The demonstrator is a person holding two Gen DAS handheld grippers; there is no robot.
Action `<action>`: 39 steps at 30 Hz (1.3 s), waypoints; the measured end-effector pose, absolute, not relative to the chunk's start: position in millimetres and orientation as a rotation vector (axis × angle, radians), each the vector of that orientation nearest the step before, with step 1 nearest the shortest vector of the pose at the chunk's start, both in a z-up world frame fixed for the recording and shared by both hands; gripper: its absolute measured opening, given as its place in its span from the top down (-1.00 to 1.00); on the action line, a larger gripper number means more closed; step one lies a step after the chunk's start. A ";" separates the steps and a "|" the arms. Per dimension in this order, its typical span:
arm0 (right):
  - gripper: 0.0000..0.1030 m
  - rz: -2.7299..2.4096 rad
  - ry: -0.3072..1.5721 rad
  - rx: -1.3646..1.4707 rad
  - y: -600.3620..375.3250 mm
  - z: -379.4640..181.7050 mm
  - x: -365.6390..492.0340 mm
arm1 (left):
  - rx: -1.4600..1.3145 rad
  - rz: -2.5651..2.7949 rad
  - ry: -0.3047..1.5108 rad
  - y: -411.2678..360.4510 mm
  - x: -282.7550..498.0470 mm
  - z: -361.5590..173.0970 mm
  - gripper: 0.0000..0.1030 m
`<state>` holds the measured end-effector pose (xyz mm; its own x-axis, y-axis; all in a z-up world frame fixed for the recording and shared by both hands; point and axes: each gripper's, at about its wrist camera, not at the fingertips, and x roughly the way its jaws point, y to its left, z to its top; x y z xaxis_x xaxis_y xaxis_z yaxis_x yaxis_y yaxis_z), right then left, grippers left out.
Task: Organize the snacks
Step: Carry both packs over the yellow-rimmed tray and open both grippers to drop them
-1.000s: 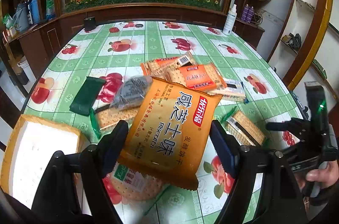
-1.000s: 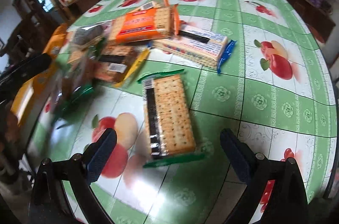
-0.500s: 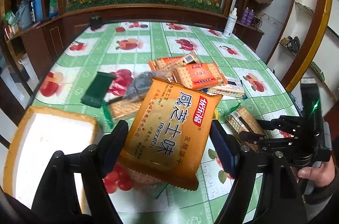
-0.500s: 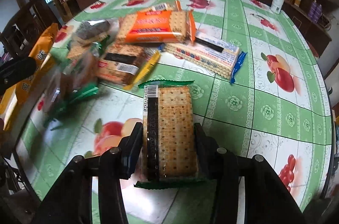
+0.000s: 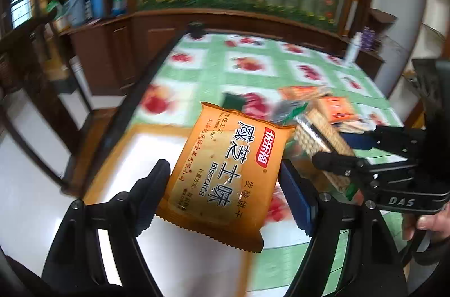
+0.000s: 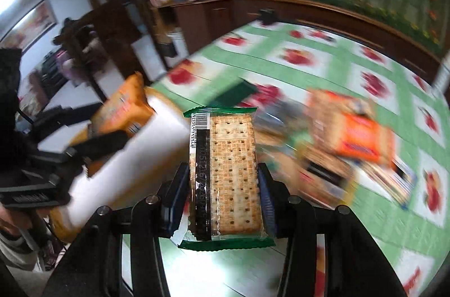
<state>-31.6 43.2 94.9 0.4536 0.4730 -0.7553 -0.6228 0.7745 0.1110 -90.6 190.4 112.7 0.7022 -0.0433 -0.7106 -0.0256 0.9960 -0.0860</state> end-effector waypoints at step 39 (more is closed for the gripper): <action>-0.25 0.644 0.938 -0.189 67.3 74.9 -17.6 | -0.108 0.130 0.879 219.7 -89.1 87.4 -0.76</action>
